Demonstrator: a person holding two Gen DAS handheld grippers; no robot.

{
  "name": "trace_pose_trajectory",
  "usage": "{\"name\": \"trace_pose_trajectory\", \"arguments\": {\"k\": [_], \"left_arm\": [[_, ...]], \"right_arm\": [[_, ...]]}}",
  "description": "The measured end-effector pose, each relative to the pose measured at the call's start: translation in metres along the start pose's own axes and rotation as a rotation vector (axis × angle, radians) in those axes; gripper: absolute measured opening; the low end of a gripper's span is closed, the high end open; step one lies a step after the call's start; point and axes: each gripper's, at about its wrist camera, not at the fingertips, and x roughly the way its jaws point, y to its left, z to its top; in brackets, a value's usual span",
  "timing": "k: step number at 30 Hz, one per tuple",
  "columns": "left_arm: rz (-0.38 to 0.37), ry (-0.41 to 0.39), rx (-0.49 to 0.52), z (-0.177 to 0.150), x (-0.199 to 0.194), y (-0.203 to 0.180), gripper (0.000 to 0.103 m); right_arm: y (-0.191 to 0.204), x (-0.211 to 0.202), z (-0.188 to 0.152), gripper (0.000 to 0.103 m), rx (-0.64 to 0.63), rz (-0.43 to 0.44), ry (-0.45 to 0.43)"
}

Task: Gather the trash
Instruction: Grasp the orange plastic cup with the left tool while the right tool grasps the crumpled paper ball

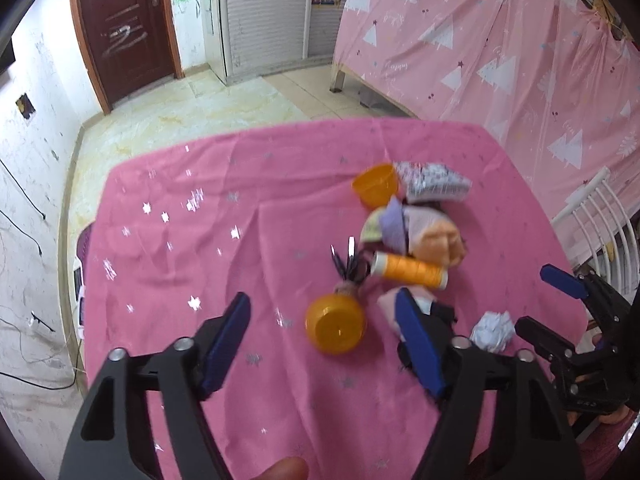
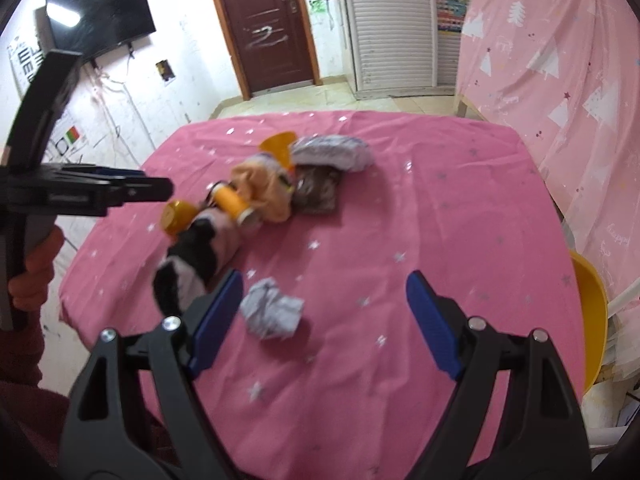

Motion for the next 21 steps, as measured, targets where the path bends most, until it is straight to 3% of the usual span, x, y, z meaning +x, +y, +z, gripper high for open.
{"name": "trace_pose_trajectory", "arguments": {"k": [5,13,16,19,21], "left_arm": [[-0.013,0.035,-0.013,-0.008,0.014,-0.002,0.046],[-0.007,0.056,-0.029,-0.007,0.030,-0.005,0.045],[-0.006,0.070,-0.033,-0.009,0.035,-0.007,0.035],[-0.008,0.067,-0.025,-0.009,0.037,-0.009,0.035],[-0.010,0.066,-0.024,-0.009,0.038,-0.009,0.035]], "right_arm": [[0.010,0.002,-0.008,0.080,-0.022,0.008,0.017],[0.023,0.013,-0.014,0.080,-0.057,-0.011,0.046],[0.027,0.018,-0.015,0.080,-0.074,-0.021,0.052],[0.030,0.023,-0.014,0.080,-0.088,-0.032,0.064],[0.033,0.027,-0.015,0.071,-0.101,-0.038,0.074]]}}
